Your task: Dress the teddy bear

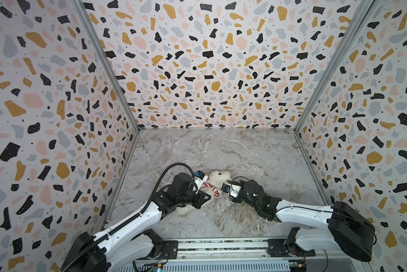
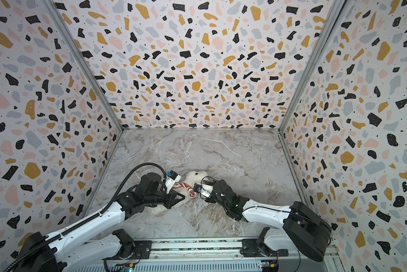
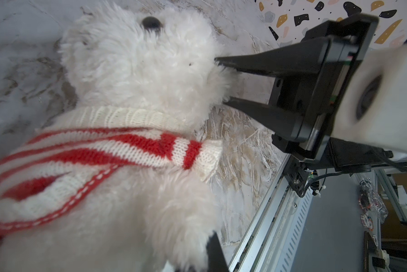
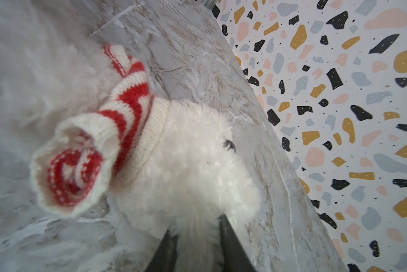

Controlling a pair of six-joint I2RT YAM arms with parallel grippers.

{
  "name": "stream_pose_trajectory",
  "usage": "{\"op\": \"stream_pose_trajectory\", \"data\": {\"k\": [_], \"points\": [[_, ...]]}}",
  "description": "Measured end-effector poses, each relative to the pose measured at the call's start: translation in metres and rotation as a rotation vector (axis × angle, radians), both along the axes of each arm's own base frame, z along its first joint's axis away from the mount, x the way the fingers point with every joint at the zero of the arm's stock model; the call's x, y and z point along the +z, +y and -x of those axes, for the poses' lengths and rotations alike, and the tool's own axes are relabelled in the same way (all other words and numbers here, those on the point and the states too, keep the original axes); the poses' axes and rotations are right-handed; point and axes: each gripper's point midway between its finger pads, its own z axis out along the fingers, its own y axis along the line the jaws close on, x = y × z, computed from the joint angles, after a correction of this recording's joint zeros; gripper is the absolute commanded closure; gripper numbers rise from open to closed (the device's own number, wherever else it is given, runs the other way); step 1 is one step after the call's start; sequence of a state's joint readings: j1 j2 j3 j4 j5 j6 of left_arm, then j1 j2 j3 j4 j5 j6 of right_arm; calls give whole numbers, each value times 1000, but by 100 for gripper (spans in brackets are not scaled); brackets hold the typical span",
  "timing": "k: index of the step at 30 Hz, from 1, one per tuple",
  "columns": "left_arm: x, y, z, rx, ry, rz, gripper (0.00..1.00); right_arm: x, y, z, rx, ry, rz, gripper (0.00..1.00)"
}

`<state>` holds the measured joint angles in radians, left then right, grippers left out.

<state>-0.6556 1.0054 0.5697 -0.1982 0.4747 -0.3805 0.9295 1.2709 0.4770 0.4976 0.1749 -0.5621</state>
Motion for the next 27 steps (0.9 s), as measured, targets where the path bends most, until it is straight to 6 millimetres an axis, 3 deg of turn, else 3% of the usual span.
{"op": "stream_pose_trajectory", "data": {"k": [3, 11, 18, 22, 27], "points": [[1, 1, 0, 4, -2, 0, 100, 5, -3, 1, -11, -13, 2, 99], [5, 19, -14, 94, -24, -17, 99, 36, -8, 24, -10, 3, -38, 100], [11, 35, -35, 216, -61, -48, 72, 67, 1, 39, -20, 173, -140, 100], [23, 38, -45, 266, -97, -45, 57, 65, 10, 41, -35, 294, -140, 100], [39, 43, -49, 302, -144, -25, 57, 48, 23, 43, -53, 438, -120, 100]]}}
